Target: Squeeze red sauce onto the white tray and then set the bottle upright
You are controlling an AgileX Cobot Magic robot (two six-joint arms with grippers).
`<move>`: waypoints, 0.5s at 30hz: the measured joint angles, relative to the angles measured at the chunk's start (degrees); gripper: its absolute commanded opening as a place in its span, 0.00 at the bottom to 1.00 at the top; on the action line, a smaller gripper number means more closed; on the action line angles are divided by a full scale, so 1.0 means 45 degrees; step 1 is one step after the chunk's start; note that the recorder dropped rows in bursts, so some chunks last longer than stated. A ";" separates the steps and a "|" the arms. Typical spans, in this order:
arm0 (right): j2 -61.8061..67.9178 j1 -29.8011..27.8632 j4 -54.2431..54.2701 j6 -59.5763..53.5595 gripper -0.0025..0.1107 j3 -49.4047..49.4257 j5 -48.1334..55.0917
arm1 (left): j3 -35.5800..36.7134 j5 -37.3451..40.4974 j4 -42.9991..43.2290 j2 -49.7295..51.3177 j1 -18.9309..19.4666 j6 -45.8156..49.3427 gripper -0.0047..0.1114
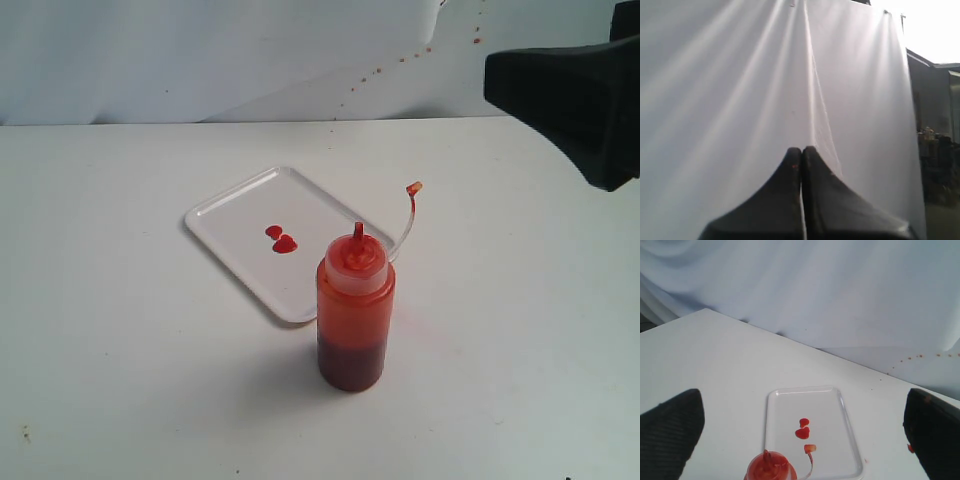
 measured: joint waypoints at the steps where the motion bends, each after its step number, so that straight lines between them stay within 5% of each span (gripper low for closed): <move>1: 0.0000 0.0000 0.0000 0.0000 0.95 0.0000 0.0000 | 0.0245 0.0368 -0.2063 0.0000 0.0000 0.1802 0.04; 4: 0.0000 0.0000 0.0000 0.0000 0.95 0.0000 0.0000 | 0.1011 0.1907 -0.8424 0.0000 0.0000 0.7672 0.04; 7: 0.0000 0.0000 0.0000 0.0000 0.95 0.0000 0.0000 | 0.1708 0.3734 -1.2798 0.0000 0.0000 1.2877 0.04; 15: 0.0000 0.0000 0.0000 0.0000 0.95 0.0000 0.0000 | 0.2914 0.5439 -1.5024 0.0000 0.0000 1.5667 0.04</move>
